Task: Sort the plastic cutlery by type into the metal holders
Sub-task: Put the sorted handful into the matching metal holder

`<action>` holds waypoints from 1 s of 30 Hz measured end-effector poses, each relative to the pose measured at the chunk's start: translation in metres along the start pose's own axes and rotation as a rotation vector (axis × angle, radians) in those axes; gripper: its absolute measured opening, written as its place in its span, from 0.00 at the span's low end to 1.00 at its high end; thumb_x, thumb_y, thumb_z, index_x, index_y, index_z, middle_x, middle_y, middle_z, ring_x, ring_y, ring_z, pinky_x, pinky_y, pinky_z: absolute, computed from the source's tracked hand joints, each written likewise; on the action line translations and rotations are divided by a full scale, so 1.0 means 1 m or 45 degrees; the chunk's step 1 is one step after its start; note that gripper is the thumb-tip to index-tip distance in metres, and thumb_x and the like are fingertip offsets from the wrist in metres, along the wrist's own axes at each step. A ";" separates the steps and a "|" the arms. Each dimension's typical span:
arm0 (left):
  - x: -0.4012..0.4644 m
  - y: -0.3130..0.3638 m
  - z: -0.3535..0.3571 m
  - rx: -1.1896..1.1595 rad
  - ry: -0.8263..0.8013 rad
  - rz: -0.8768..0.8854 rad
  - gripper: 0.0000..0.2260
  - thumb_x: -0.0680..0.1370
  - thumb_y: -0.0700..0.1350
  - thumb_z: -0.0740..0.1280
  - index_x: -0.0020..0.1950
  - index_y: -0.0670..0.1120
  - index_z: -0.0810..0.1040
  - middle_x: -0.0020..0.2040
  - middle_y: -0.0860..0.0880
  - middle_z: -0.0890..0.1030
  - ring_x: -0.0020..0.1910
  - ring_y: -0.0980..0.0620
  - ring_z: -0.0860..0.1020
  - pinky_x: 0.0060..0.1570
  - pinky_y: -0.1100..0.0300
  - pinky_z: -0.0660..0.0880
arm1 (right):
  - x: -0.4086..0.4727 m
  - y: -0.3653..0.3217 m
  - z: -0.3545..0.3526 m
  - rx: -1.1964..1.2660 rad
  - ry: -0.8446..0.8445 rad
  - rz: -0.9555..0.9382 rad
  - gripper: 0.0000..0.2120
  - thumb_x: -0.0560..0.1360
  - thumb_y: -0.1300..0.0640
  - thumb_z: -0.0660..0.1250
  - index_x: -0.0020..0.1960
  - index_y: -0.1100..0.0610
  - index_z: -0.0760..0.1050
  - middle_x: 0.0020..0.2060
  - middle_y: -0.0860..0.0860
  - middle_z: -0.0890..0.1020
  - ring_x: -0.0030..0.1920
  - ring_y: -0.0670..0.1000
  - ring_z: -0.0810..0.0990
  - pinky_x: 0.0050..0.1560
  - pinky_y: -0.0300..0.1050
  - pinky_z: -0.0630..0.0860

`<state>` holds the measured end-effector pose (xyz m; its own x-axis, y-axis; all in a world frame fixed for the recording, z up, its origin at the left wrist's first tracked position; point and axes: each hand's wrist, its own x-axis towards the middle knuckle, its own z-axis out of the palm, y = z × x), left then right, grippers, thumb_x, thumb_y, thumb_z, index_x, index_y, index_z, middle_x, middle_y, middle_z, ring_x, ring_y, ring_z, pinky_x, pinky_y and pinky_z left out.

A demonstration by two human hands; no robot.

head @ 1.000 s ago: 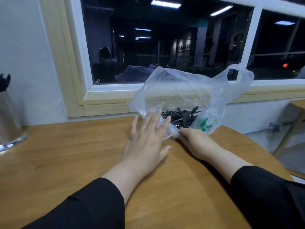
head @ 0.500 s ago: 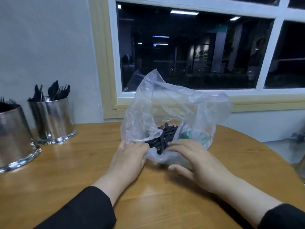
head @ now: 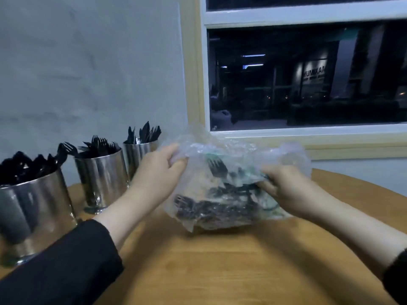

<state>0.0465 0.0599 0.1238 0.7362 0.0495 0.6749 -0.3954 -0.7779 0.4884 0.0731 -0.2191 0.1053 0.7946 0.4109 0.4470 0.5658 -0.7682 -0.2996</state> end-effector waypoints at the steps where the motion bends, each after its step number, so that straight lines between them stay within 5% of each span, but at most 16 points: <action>1: 0.017 0.001 -0.005 0.022 0.032 -0.028 0.13 0.82 0.47 0.64 0.40 0.41 0.71 0.32 0.49 0.70 0.32 0.51 0.67 0.31 0.59 0.59 | 0.018 -0.005 -0.011 0.033 0.006 0.044 0.13 0.82 0.53 0.64 0.38 0.51 0.72 0.33 0.46 0.76 0.36 0.49 0.75 0.37 0.42 0.69; 4: 0.059 -0.007 0.001 0.344 -0.030 -0.153 0.14 0.81 0.50 0.68 0.63 0.45 0.75 0.57 0.43 0.77 0.57 0.43 0.76 0.49 0.54 0.70 | 0.073 -0.004 -0.019 -0.002 -0.032 0.223 0.17 0.80 0.50 0.67 0.36 0.56 0.71 0.31 0.52 0.75 0.34 0.53 0.74 0.33 0.47 0.65; 6: 0.061 -0.008 0.011 0.630 -0.008 -0.132 0.25 0.80 0.53 0.69 0.74 0.50 0.67 0.73 0.43 0.67 0.72 0.41 0.67 0.67 0.42 0.67 | 0.101 0.011 -0.006 -0.138 -0.059 0.334 0.18 0.79 0.49 0.69 0.37 0.57 0.70 0.31 0.52 0.73 0.40 0.57 0.76 0.37 0.47 0.64; 8: 0.042 -0.003 0.017 0.577 -0.017 0.012 0.25 0.81 0.56 0.67 0.75 0.54 0.66 0.77 0.47 0.61 0.77 0.44 0.62 0.74 0.40 0.60 | 0.112 0.028 0.014 -0.228 -0.082 0.409 0.14 0.79 0.49 0.70 0.44 0.57 0.69 0.33 0.51 0.73 0.43 0.59 0.79 0.38 0.46 0.67; 12: -0.022 -0.026 0.033 0.583 -0.661 0.172 0.30 0.76 0.72 0.59 0.77 0.65 0.61 0.82 0.58 0.51 0.81 0.54 0.50 0.79 0.46 0.45 | 0.108 0.052 0.053 -0.133 -0.064 0.457 0.20 0.77 0.52 0.72 0.60 0.55 0.65 0.50 0.57 0.80 0.43 0.56 0.76 0.41 0.50 0.71; 17: -0.042 -0.077 0.051 0.621 -0.920 0.121 0.45 0.71 0.76 0.63 0.81 0.67 0.43 0.82 0.60 0.36 0.82 0.55 0.38 0.76 0.50 0.36 | 0.070 0.067 0.048 -0.308 0.297 -0.122 0.15 0.78 0.41 0.65 0.53 0.52 0.73 0.61 0.54 0.77 0.59 0.56 0.75 0.58 0.53 0.73; 20: -0.035 -0.090 0.056 0.546 -0.906 0.133 0.44 0.73 0.73 0.65 0.81 0.67 0.43 0.83 0.61 0.44 0.82 0.57 0.46 0.79 0.51 0.46 | 0.028 0.078 0.036 -0.435 0.115 -0.311 0.24 0.78 0.30 0.57 0.60 0.46 0.77 0.70 0.49 0.73 0.70 0.53 0.70 0.73 0.61 0.63; 25: -0.038 -0.100 0.071 0.494 -0.760 0.254 0.26 0.82 0.62 0.60 0.79 0.62 0.57 0.78 0.62 0.64 0.75 0.61 0.64 0.73 0.57 0.62 | 0.001 0.100 0.057 -0.505 -0.392 -0.099 0.41 0.69 0.18 0.49 0.77 0.37 0.60 0.77 0.35 0.55 0.77 0.39 0.48 0.78 0.63 0.48; 28: -0.035 -0.103 0.073 0.431 -0.659 0.281 0.14 0.85 0.57 0.59 0.70 0.61 0.70 0.68 0.62 0.76 0.67 0.58 0.74 0.61 0.59 0.69 | 0.003 0.099 0.080 -0.505 -0.310 -0.116 0.34 0.75 0.23 0.46 0.71 0.40 0.70 0.73 0.38 0.68 0.76 0.43 0.62 0.75 0.62 0.57; 30: -0.031 -0.102 0.070 0.365 -0.601 0.207 0.10 0.85 0.56 0.60 0.64 0.60 0.75 0.60 0.60 0.81 0.59 0.55 0.78 0.53 0.59 0.73 | 0.010 0.096 0.081 -0.452 -0.166 -0.166 0.25 0.79 0.30 0.47 0.57 0.42 0.75 0.57 0.38 0.78 0.62 0.44 0.75 0.68 0.56 0.66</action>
<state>0.1026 0.0934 0.0146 0.8700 -0.3186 0.3763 -0.4076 -0.8942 0.1853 0.1532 -0.2493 0.0124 0.7554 0.5575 0.3443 0.5706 -0.8180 0.0727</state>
